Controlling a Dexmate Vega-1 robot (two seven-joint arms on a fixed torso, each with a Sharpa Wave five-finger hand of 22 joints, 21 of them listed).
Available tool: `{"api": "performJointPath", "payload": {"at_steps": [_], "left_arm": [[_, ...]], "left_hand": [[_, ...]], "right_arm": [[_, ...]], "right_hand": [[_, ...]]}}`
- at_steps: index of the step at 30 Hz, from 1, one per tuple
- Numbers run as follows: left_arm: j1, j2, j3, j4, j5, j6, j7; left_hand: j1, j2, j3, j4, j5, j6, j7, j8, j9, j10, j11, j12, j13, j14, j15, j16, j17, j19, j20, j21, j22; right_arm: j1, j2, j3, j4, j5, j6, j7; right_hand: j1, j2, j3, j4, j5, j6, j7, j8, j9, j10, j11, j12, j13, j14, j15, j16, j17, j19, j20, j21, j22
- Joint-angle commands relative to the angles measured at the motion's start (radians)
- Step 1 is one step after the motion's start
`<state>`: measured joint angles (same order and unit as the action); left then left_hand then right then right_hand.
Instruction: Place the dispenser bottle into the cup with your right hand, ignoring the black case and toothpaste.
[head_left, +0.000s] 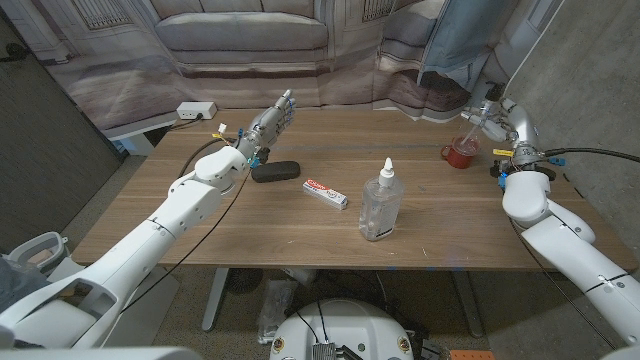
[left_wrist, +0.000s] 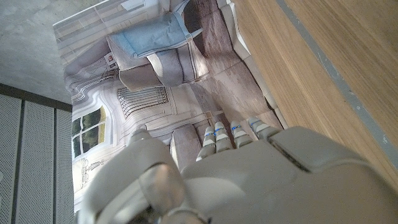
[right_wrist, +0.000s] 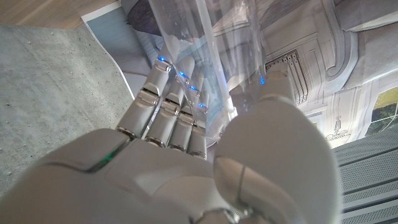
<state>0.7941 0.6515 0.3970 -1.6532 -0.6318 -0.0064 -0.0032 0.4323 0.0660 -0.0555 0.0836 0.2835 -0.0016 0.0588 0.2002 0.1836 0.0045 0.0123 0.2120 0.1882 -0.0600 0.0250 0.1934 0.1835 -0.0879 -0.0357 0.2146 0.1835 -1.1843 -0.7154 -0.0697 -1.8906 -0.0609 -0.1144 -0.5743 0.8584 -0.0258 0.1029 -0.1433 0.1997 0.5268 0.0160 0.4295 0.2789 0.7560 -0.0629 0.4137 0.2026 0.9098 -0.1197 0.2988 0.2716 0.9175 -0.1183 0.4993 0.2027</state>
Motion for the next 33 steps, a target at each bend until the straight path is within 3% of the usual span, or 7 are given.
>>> {"api": "performJointPath", "payload": {"at_steps": [1, 18, 24, 33], "left_arm": [[0.035, 0.022, -0.015, -0.045, -0.002, 0.005, 0.019], [0.099, 0.065, -0.054, -0.124, -0.018, 0.017, 0.055], [0.117, 0.052, -0.069, -0.101, -0.067, -0.033, -0.002], [0.139, 0.063, -0.078, -0.129, -0.069, -0.022, 0.026]], "left_hand": [[0.004, 0.006, -0.006, 0.004, -0.006, 0.006, 0.001, -0.001, 0.005, 0.004, 0.003, -0.003, 0.004, 0.004, 0.001, 0.003, 0.003, -0.006, -0.004, 0.001, 0.003], [0.004, 0.006, -0.009, 0.004, -0.006, 0.006, 0.000, -0.001, 0.005, 0.003, 0.002, -0.004, 0.004, -0.001, 0.001, 0.000, 0.003, -0.007, -0.003, 0.000, 0.003], [0.005, 0.007, -0.010, 0.004, -0.006, 0.006, 0.001, -0.001, 0.005, 0.004, 0.003, -0.004, 0.004, -0.002, 0.000, -0.001, 0.003, -0.007, -0.003, -0.001, 0.003], [0.005, 0.008, -0.011, 0.004, -0.006, 0.007, 0.002, -0.001, 0.005, 0.005, 0.001, -0.004, 0.004, -0.002, 0.001, -0.001, 0.004, -0.007, -0.003, -0.001, 0.003]], "right_arm": [[0.052, -0.001, -0.050, 0.037, 0.005, -0.001, -0.021], [0.111, -0.004, -0.102, 0.082, -0.005, 0.000, -0.049], [0.137, -0.001, -0.119, 0.101, 0.000, -0.002, -0.050], [0.177, -0.002, -0.143, 0.134, 0.012, 0.009, -0.039]], "right_hand": [[0.095, 0.140, 0.039, 0.019, -0.004, 0.145, -0.131, 0.003, 0.003, 0.069, -0.063, -0.003, 0.003, 0.007, -0.099, -0.003, 0.005, -0.003, -0.071, 0.003, 0.005], [0.096, 0.141, 0.041, 0.019, -0.005, 0.150, -0.134, 0.003, 0.004, 0.072, -0.065, -0.006, 0.003, 0.010, -0.100, -0.004, 0.006, -0.008, -0.069, 0.003, 0.004], [0.099, 0.143, 0.043, 0.018, -0.005, 0.152, -0.135, 0.003, 0.004, 0.077, -0.064, -0.006, 0.004, 0.017, -0.102, -0.003, 0.007, -0.008, -0.069, 0.004, 0.004], [0.099, 0.144, 0.044, 0.018, -0.006, 0.155, -0.134, 0.003, 0.005, 0.081, -0.068, -0.007, 0.005, 0.021, -0.101, -0.003, 0.007, -0.009, -0.071, 0.005, 0.004]]}}
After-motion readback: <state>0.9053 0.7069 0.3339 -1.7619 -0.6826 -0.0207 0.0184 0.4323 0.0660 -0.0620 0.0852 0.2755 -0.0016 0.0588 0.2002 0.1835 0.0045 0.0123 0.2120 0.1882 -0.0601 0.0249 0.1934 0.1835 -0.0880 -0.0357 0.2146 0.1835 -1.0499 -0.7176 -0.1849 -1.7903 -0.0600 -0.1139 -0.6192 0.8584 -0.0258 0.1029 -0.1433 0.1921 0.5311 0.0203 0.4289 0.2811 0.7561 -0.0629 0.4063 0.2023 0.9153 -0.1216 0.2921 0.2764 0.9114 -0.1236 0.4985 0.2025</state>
